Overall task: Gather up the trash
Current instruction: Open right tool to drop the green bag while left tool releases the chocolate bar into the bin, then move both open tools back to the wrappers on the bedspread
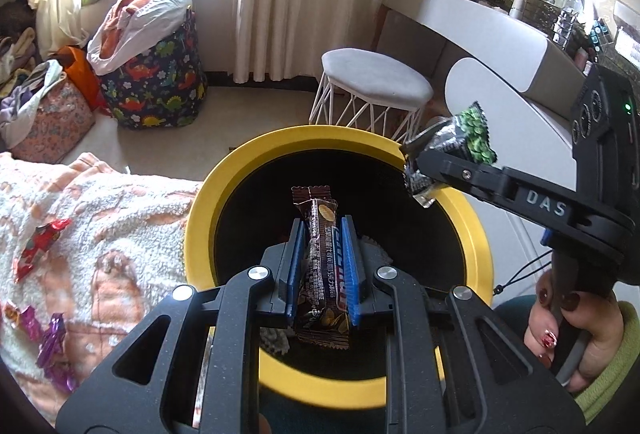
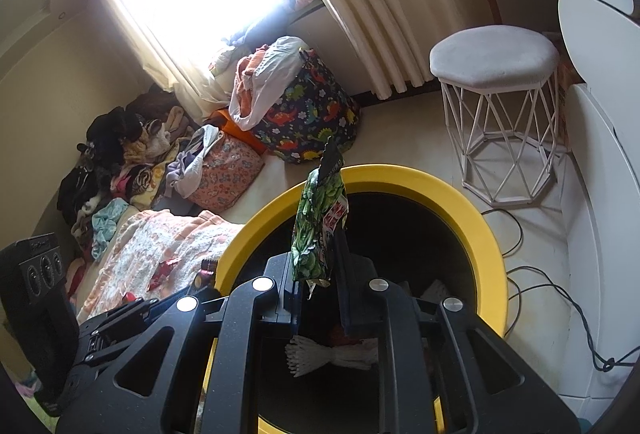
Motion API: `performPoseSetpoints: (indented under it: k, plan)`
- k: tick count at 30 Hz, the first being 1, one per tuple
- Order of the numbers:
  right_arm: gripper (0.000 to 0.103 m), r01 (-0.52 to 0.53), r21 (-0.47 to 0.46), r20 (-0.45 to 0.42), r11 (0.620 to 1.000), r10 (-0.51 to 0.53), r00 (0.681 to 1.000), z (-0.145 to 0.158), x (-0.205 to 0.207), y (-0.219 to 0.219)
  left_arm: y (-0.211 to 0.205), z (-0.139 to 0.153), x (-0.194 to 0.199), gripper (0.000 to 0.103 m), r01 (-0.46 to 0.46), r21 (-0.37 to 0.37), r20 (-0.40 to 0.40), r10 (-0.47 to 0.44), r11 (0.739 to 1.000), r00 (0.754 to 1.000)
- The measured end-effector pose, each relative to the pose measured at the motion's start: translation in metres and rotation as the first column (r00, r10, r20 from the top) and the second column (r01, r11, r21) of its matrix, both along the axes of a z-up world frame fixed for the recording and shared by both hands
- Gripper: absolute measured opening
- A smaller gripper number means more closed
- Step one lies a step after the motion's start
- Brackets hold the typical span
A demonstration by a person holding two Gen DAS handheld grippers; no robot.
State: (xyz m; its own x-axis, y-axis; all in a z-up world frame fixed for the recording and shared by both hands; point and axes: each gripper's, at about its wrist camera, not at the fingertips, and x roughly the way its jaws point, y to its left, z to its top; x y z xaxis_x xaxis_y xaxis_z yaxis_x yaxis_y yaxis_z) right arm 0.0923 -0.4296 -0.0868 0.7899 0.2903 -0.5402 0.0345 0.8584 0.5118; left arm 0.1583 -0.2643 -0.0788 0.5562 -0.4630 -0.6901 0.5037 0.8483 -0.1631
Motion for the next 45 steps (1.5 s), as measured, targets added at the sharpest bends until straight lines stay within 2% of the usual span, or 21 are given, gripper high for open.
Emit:
performPoseSetpoints:
  k: [9,11,15,17,19,23,25,28,34,45]
  plan:
    - [0.016,-0.007,0.001,-0.019,1.0,0.007,1.0,-0.007,0.006,0.0,-0.005,-0.007,0.017,0.013,-0.008,0.0,-0.021,0.008,1.0,1.0]
    - [0.019,-0.004,0.002,-0.022,1.0,0.004,1.0,-0.009,0.007,-0.001,-0.005,-0.01,0.02,0.013,-0.012,0.0,-0.027,0.012,1.0,1.0]
    - [0.038,0.003,-0.005,-0.026,1.0,-0.003,1.0,-0.011,0.007,-0.003,-0.003,-0.014,0.026,0.013,-0.027,0.0,-0.041,0.027,1.0,0.999]
    - [0.039,0.007,-0.01,-0.027,1.0,-0.007,1.0,-0.011,0.008,-0.004,-0.002,-0.014,0.026,0.017,-0.034,0.001,-0.04,0.034,0.999,0.999]
    - [0.048,0.01,-0.008,-0.025,1.0,-0.01,1.0,-0.011,0.008,-0.005,-0.001,-0.013,0.026,0.035,-0.043,0.0,-0.036,0.043,0.999,0.998]
    - [0.052,0.018,-0.009,-0.015,1.0,-0.018,1.0,-0.009,0.006,-0.005,0.007,-0.008,0.023,0.054,-0.072,-0.006,-0.021,0.072,0.997,0.997]
    - [0.058,0.014,-0.015,-0.005,1.0,-0.014,1.0,-0.007,0.005,-0.002,0.013,-0.005,0.02,0.075,-0.094,-0.009,-0.005,0.094,0.996,0.996]
    - [0.065,0.0,-0.029,0.006,1.0,0.0,1.0,-0.003,0.004,0.006,0.025,-0.001,0.017,0.083,-0.128,-0.018,0.011,0.128,0.992,0.992]
    - [0.068,-0.044,-0.045,0.029,0.998,0.046,0.999,0.003,0.004,0.026,0.054,0.008,0.012,0.089,-0.194,-0.021,0.039,0.195,0.981,0.98]
    - [0.072,-0.173,-0.062,0.048,0.983,0.176,0.983,0.013,0.002,0.085,0.118,0.022,0.004,0.089,-0.344,-0.037,0.073,0.346,0.938,0.935]
